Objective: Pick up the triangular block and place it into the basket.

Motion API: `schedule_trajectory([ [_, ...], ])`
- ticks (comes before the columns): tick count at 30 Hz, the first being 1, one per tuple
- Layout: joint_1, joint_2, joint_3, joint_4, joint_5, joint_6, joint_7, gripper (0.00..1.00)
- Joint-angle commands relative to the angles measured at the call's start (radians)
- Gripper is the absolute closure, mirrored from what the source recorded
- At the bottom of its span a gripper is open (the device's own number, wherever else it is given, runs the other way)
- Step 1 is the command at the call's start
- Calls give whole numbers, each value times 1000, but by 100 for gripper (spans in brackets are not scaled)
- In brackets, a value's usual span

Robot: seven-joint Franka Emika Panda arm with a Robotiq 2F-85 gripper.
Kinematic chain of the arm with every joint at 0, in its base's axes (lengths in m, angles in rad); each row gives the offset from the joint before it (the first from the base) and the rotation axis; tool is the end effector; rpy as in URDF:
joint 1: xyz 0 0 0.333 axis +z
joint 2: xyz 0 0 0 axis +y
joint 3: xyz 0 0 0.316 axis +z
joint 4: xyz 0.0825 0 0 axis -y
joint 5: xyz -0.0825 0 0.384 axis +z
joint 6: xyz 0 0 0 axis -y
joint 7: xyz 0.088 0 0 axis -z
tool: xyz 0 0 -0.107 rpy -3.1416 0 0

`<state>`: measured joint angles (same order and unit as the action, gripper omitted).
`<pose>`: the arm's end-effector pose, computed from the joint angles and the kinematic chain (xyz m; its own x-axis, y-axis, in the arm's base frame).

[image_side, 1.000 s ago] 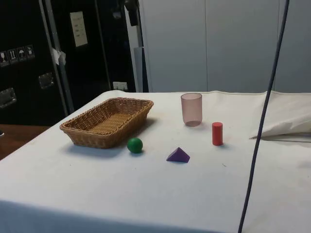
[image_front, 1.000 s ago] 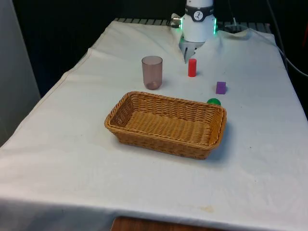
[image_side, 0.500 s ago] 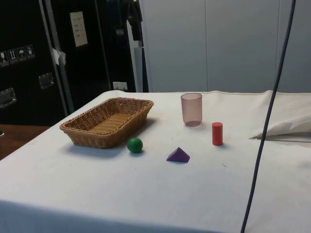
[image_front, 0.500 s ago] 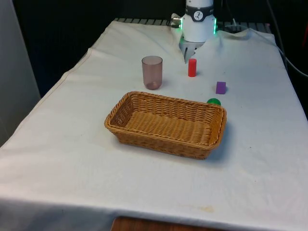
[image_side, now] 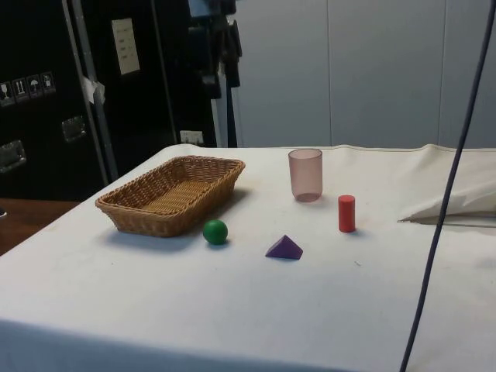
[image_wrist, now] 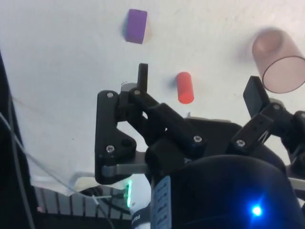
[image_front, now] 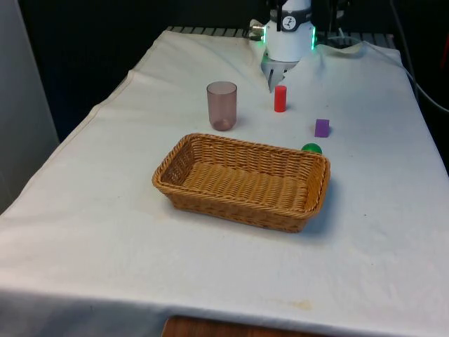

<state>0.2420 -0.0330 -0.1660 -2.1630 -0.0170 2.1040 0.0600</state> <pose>0.5251 0.0388 0.4083 0.9994 0.0248 -0.0259 0.0251 -0.9996 0.0105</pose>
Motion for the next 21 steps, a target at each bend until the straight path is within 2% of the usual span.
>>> schedule_trajectory([
  [1,2,-10,4,-19,-18,21,19,0],
  [3,2,-16,10,-37,-28,34,30,0],
  [4,0,-10,8,-29,-14,21,16,0],
  [9,3,-36,33,-100,-63,90,72,0],
  [11,1,-30,32,-93,-50,78,59,0],
  [12,3,-40,39,-118,-71,107,84,0],
  [17,2,-52,55,-172,-90,162,115,0],
  [19,1,-44,52,-157,-74,141,98,0],
  [20,1,-55,59,-191,-94,184,123,0],
  [21,1,-56,60,-200,-96,195,127,0],
])
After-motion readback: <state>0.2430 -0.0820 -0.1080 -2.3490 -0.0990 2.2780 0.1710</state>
